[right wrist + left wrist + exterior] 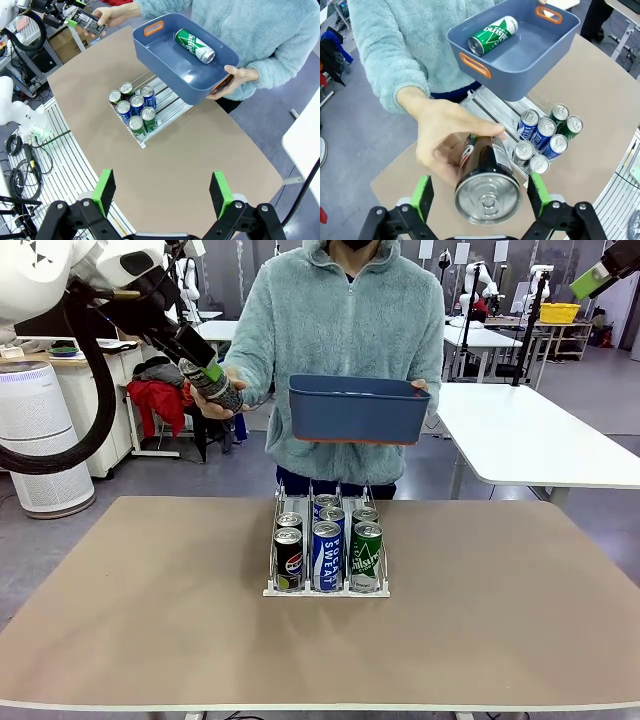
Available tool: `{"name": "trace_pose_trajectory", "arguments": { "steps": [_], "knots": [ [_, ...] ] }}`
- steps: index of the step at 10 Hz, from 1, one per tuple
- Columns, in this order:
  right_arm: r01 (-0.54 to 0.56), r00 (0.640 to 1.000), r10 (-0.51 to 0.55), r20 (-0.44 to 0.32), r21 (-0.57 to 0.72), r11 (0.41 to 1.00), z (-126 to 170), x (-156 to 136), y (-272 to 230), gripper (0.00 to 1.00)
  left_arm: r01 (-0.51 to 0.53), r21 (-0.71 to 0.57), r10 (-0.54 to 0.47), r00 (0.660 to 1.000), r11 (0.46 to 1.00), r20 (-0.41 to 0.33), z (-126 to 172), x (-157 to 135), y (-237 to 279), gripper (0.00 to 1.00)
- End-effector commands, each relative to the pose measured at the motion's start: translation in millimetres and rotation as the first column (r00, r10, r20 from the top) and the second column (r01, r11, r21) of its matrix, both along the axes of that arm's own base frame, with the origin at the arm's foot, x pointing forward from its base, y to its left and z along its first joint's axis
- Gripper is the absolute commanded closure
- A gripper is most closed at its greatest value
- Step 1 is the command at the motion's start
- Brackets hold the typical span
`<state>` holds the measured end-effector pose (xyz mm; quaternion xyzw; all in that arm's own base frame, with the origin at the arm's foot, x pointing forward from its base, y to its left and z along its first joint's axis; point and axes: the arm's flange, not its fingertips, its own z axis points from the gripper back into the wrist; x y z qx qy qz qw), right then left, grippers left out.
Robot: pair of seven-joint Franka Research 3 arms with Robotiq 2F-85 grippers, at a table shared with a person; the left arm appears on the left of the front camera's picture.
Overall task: Fill the beverage cans into the dispenser.
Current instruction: Pick up the Pepsi coke handed by the human.
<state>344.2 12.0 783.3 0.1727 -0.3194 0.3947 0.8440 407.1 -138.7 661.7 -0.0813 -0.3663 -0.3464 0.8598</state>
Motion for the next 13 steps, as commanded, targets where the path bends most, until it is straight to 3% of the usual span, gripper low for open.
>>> {"name": "trace_pose_trajectory", "arguments": {
  "steps": [1,5,7,8,9,10,11,13],
  "knots": [
    [-0.004,1.000,0.004,-0.003,0.001,1.000,-1.6,0.2,0.6,0.00,0.040,-0.034,-0.040,0.999,0.999,0.006,-11.4,6.8,5.0,0.00],
    [-0.004,1.000,0.004,-0.003,0.001,1.000,-1.6,0.2,0.6,0.00,0.069,-0.047,-0.070,0.997,0.997,-0.016,-18.8,13.7,2.2,0.00],
    [-0.004,1.000,0.004,-0.003,0.001,1.000,-1.6,0.2,0.6,0.00,0.014,-0.010,-0.014,1.000,1.000,-0.024,-12.9,9.9,-1.5,0.00],
    [-0.004,1.000,0.004,-0.003,0.001,1.000,-1.6,0.2,0.6,0.00,0.021,-0.015,-0.021,0.999,1.000,-0.028,-14.4,10.6,-3.3,0.13],
    [-0.004,1.000,0.004,-0.003,0.001,1.000,-1.6,0.2,0.6,0.00,0.035,-0.013,-0.036,0.998,0.999,-0.042,-13.9,9.7,-4.4,0.60],
    [-0.004,1.000,0.004,-0.003,0.001,1.000,-1.6,0.2,0.6,0.00,0.042,-0.013,-0.042,0.998,0.999,-0.041,-13.3,9.5,-5.3,0.73],
    [-0.004,1.000,0.004,-0.003,0.001,1.000,-1.6,0.2,0.6,0.00,0.042,-0.014,-0.043,0.998,0.999,-0.045,-12.4,9.3,-4.9,1.00],
    [-0.004,1.000,0.004,-0.003,0.001,1.000,-1.6,0.2,0.6,0.00,0.022,-0.019,-0.023,0.998,1.000,-0.063,-12.3,4.5,-5.7,1.00]
  ]
}}
